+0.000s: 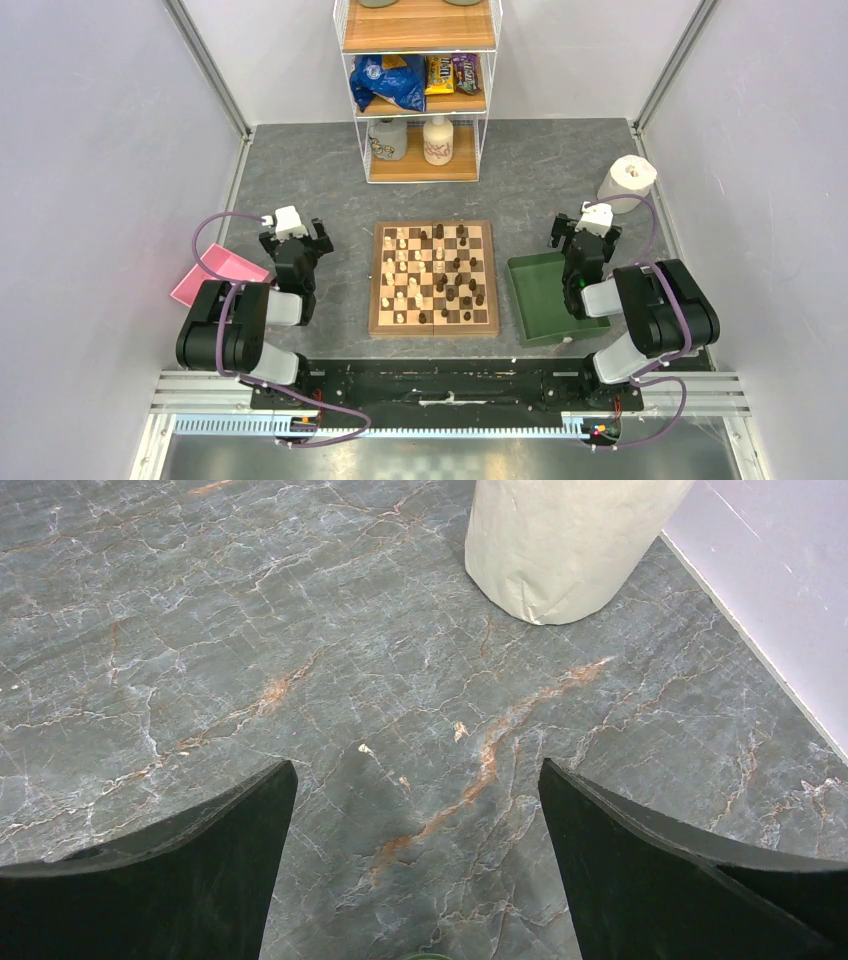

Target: Set up the chess pieces on the board

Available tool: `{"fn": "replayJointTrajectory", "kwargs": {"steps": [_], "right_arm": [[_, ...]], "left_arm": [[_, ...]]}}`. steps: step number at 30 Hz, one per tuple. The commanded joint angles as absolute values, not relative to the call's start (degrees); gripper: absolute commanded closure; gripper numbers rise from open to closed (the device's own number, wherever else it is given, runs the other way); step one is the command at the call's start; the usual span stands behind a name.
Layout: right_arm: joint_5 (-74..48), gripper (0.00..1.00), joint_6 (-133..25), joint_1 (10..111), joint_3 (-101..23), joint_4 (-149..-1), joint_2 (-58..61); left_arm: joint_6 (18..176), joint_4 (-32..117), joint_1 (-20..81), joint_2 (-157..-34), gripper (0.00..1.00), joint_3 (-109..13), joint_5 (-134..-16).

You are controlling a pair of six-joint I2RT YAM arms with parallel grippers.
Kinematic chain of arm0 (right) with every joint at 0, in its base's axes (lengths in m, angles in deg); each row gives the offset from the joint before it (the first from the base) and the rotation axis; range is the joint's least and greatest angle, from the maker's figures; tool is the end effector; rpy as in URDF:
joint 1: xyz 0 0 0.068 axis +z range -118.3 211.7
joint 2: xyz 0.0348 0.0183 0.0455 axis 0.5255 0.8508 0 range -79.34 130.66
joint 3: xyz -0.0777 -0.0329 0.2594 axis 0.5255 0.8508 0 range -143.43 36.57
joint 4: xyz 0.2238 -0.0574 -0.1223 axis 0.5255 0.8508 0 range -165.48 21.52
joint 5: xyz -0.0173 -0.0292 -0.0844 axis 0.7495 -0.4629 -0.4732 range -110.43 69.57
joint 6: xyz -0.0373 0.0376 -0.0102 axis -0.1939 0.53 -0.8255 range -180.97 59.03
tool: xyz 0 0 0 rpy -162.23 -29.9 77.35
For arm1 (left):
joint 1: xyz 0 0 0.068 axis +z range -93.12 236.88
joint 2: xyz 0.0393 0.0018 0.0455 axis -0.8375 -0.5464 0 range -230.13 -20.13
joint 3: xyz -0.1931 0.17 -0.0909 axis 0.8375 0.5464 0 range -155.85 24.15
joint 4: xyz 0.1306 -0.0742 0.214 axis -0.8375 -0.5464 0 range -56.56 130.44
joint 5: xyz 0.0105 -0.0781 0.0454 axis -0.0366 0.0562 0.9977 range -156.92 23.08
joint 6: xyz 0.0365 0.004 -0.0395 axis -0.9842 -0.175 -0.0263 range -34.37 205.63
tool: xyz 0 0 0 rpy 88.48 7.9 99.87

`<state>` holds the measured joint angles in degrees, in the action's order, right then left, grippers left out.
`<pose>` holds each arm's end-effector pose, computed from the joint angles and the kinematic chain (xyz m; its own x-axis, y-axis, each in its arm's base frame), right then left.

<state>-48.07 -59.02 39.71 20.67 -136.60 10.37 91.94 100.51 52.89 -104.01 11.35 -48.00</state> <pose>0.2475 0.0180 0.1357 -0.2062 0.0015 -0.9785 0.3320 0.9408 -0.0685 0.2339 -0.0047 0.1432 -0.1615 -0.0929 -0.9825 -0.2710 0.9615 -0.0463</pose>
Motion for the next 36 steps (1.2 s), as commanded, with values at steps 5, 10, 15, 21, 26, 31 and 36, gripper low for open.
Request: {"fn": "replayJointTrajectory", "kwargs": {"steps": [5,10,15,21,26,31,36], "right_arm": [[-47.8,0.01,-58.4,39.5,19.3,-137.9,10.0],[-47.7,0.01,-58.4,39.5,19.3,-137.9,10.1],[-47.7,0.01,-58.4,39.5,19.3,-137.9,10.0],[-47.6,0.01,-58.4,39.5,18.9,-137.5,10.2],[-49.3,0.01,-56.0,37.8,18.9,-132.8,4.9],[-50.4,0.01,-48.5,38.5,9.2,-95.1,-16.1],[-46.7,0.01,-36.1,38.6,-15.7,-50.9,-21.6]], "left_arm": [[90.2,103.3,52.8,-104.4,0.01,10.1,-48.4],[90.2,103.0,52.7,-104.4,0.01,9.9,-48.2],[90.2,103.1,52.7,-104.2,0.01,10.2,-48.3],[90.2,100.9,52.7,-97.1,0.01,11.9,-48.0],[99.6,70.8,52.7,-81.7,0.01,3.8,-38.9],[107.2,44.7,52.7,-73.0,0.01,-7.4,-36.8],[116.6,23.1,52.9,-70.0,0.0,-19.5,-31.1]]}}
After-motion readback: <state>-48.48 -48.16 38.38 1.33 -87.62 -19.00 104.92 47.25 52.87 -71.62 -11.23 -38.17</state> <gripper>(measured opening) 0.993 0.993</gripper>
